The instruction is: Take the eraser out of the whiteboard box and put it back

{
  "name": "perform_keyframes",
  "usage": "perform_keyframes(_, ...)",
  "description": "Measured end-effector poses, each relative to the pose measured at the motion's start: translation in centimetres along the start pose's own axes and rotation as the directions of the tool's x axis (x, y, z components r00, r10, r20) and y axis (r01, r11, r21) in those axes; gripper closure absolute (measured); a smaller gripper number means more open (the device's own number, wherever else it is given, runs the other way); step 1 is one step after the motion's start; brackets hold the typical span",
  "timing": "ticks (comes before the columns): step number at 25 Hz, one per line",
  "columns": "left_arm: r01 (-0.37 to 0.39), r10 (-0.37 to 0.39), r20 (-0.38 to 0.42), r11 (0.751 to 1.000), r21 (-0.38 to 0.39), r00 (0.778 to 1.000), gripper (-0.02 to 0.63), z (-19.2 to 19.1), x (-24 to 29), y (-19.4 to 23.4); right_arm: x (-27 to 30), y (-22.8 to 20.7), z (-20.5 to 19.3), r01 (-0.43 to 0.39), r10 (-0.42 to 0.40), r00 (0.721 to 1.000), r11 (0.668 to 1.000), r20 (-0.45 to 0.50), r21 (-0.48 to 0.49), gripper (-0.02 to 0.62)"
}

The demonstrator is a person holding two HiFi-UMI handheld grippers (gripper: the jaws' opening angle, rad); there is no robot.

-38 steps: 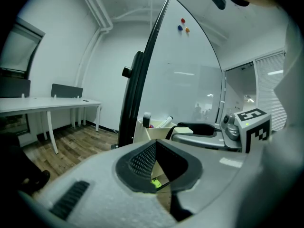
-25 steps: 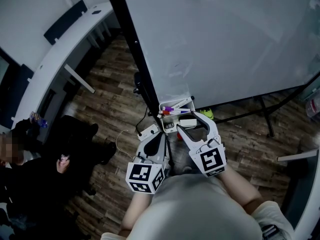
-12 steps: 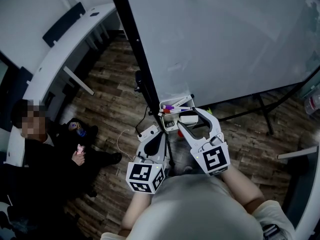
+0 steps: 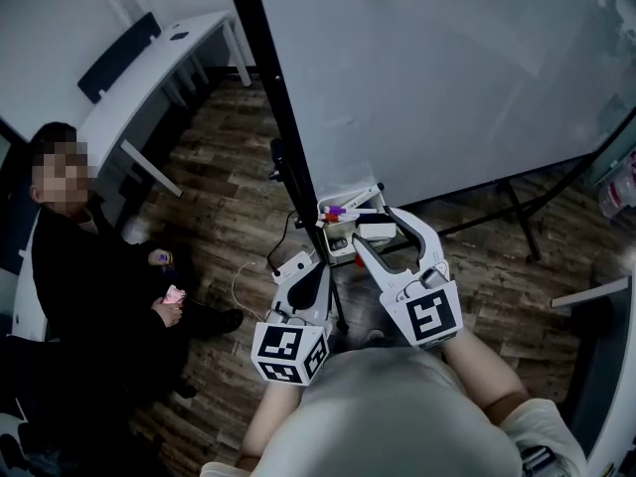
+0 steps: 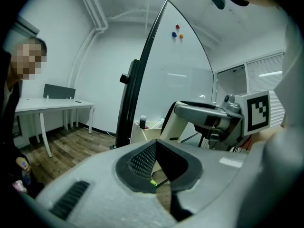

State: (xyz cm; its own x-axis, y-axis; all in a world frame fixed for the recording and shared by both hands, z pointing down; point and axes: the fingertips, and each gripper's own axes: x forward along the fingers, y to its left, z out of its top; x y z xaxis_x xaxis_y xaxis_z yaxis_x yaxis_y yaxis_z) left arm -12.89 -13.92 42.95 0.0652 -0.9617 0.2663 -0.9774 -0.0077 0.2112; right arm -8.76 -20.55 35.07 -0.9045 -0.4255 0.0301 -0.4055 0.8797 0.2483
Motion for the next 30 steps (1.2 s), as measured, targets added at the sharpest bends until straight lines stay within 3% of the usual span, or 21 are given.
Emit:
perform_keyframes(4,0.018,-0.018,-0.001,1.000,0.007,1.000,0.604,0.3,-0.4,-0.2,-0.4,0.1,0.8,0.008,-0.006,1.000,0.998,0.024,-0.063,0.348)
perform_keyframes(11,0.052,-0.052,0.000,0.998,0.018,0.999,0.604,0.4,-1.0,-0.7,-1.4,0.2,2.3,0.053,-0.050,0.998,0.996,0.049,-0.070,0.348)
perform_keyframes(30,0.169,-0.169,-0.004,0.985,0.038,0.986,0.606,1.0,-2.7,-2.5,-4.8,2.6,3.5,0.143,-0.143,0.990,0.987,0.011,-0.073,0.350)
